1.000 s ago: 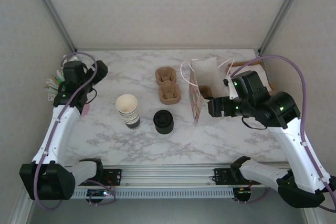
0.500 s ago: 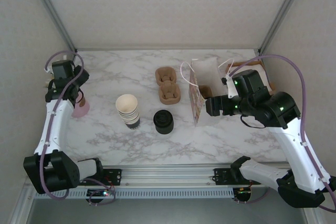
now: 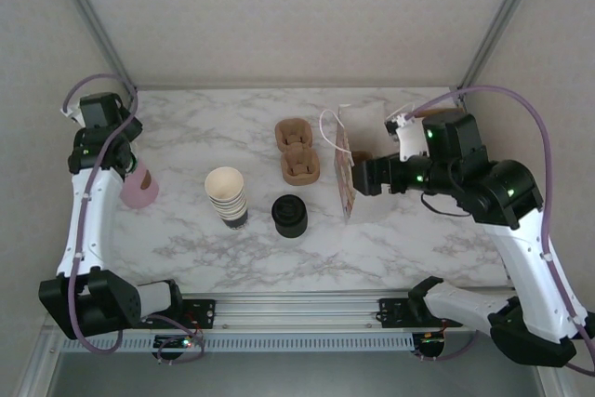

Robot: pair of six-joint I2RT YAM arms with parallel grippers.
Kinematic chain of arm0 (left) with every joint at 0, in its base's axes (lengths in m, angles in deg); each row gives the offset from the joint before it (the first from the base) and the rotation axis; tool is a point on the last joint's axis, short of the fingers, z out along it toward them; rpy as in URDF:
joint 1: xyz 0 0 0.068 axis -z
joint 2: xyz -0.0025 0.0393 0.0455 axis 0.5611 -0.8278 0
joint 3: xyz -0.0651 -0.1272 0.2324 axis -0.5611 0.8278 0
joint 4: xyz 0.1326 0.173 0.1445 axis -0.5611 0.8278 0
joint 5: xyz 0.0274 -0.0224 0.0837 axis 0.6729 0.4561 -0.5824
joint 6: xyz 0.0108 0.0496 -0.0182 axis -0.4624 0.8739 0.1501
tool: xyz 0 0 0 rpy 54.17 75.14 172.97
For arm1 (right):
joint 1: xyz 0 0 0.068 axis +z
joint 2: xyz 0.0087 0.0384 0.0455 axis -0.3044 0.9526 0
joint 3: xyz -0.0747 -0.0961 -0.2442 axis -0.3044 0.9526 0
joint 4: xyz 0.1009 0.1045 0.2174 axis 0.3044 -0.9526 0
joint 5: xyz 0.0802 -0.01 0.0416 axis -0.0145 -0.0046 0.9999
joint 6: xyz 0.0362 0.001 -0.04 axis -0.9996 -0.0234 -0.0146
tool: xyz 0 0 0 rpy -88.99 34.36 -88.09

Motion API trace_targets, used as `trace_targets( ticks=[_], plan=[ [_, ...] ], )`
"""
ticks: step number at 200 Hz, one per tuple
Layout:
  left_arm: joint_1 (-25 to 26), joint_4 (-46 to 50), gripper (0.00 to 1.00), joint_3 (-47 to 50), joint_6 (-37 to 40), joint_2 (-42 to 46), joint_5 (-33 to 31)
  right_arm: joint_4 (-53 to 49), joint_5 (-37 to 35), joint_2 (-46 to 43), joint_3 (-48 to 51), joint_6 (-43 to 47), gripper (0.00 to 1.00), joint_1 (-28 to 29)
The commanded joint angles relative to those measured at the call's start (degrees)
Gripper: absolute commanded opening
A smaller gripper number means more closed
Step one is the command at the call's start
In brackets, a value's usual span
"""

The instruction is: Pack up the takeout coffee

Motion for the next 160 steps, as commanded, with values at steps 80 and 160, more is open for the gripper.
trace_targets(
  ticks=[80,160],
  plan=[
    [-10.5,3.5,0.55,0.0,1.0,1.2,3.6,0.7,0.4,26.6,-24.1,2.3,0.76,14.4],
    [-10.9,5.9,0.36,-8.0,3.8,-9.7,10.2,-1.0,-2.3,34.7,-30.6,0.7,0.64,18.6]
  ],
)
